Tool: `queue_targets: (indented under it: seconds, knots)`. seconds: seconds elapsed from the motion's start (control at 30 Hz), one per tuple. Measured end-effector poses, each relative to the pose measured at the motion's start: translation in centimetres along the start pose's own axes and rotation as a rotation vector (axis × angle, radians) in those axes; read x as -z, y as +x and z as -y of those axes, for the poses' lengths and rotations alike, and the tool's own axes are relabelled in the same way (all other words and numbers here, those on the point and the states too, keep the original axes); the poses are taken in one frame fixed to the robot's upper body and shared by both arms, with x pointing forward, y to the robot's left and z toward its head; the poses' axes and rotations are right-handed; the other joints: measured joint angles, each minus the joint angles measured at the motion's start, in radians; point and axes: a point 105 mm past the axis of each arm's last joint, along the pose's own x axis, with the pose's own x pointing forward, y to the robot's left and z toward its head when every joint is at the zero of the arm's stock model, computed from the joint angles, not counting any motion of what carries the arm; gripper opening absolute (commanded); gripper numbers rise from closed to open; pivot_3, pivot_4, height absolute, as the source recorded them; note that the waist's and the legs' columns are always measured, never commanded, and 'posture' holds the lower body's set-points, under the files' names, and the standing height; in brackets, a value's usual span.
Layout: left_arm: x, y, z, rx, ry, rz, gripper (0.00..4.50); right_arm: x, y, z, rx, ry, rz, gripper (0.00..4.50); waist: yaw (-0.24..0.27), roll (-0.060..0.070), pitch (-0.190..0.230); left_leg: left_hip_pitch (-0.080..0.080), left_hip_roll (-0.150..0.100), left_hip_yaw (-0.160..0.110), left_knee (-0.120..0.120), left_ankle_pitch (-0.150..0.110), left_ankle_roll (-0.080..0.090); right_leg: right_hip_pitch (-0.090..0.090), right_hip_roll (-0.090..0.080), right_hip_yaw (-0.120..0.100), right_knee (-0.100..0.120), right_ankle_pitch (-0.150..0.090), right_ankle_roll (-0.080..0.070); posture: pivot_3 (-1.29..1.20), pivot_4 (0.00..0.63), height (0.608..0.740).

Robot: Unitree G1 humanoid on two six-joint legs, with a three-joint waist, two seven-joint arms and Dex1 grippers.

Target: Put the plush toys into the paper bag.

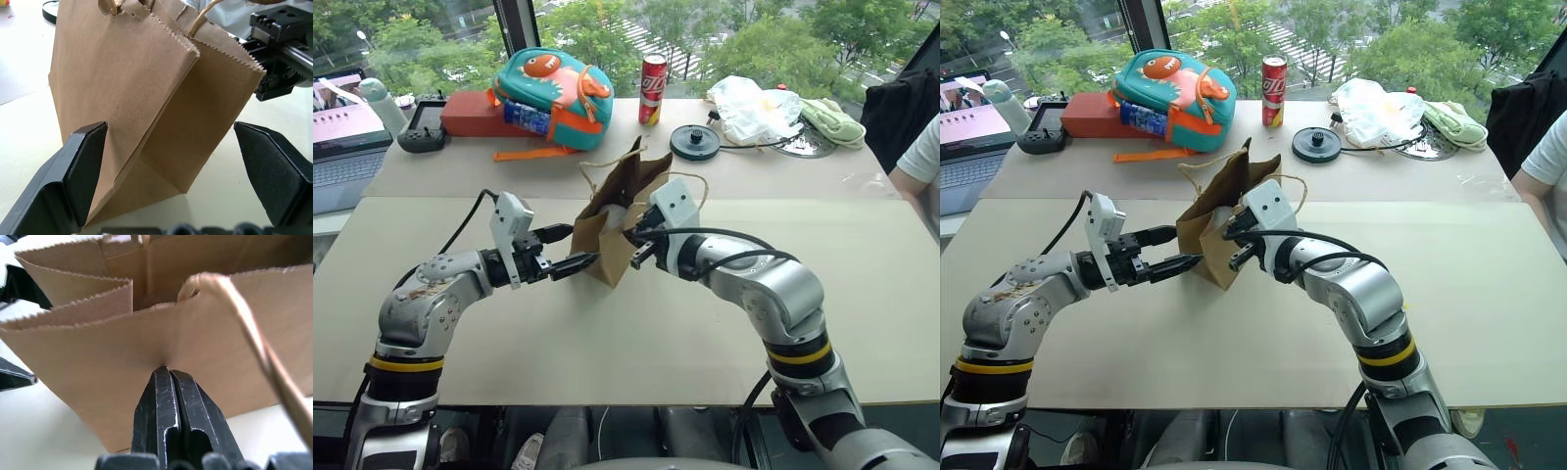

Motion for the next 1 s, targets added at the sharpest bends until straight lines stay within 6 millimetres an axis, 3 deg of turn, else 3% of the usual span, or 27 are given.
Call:
queue_targets:
  seconds: [0.53,0.57,0.63,0.93,1.0]
  knots:
    - [0.8,2.6,-0.8,-0.078,0.067,0.016,4.45,-0.3,0.7,-0.3,-0.013,0.011,0.004,0.0,0.0,0.0,0.0,0.0,0.0,0.0,0.0,0.0,0.0,0.0,0.0,0.0,0.0,0.0,0.0,0.0,0.15,0.739]
    - [0.7,2.6,-0.8,-0.075,0.068,0.02,3.93,-0.3,0.7,-0.3,-0.013,0.011,0.004,0.0,-0.001,0.0,0.0,0.0,0.0,0.0,0.0,0.0,0.0,0.0,0.0,0.0,0.0,0.0,0.0,0.0,0.15,0.739]
    - [0.7,2.7,-0.6,-0.064,0.059,0.026,3.42,-0.3,0.7,-0.3,-0.013,0.011,0.004,0.0,-0.001,0.0,0.0,0.0,0.0,0.0,0.0,0.0,0.0,0.0,0.0,0.0,0.0,0.0,0.0,0.0,0.15,0.739]
    - [0.6,2.7,-0.7,-0.066,0.041,0.039,0.08,-0.3,0.7,-0.3,-0.013,0.01,0.004,0.0,0.0,0.0,0.0,0.0,0.0,0.0,0.0,0.0,0.0,0.0,0.0,0.0,0.001,0.0,0.0,0.0,0.15,0.739]
    - [0.5,2.7,-0.7,-0.073,0.041,0.044,0.01,-0.3,0.6,-0.2,-0.008,0.007,0.003,0.0,0.0,0.0,0.0,0.0,0.0,0.0,0.0,0.0,0.0,0.0,0.0,0.0,0.0,0.0,0.0,0.0,0.15,0.739]
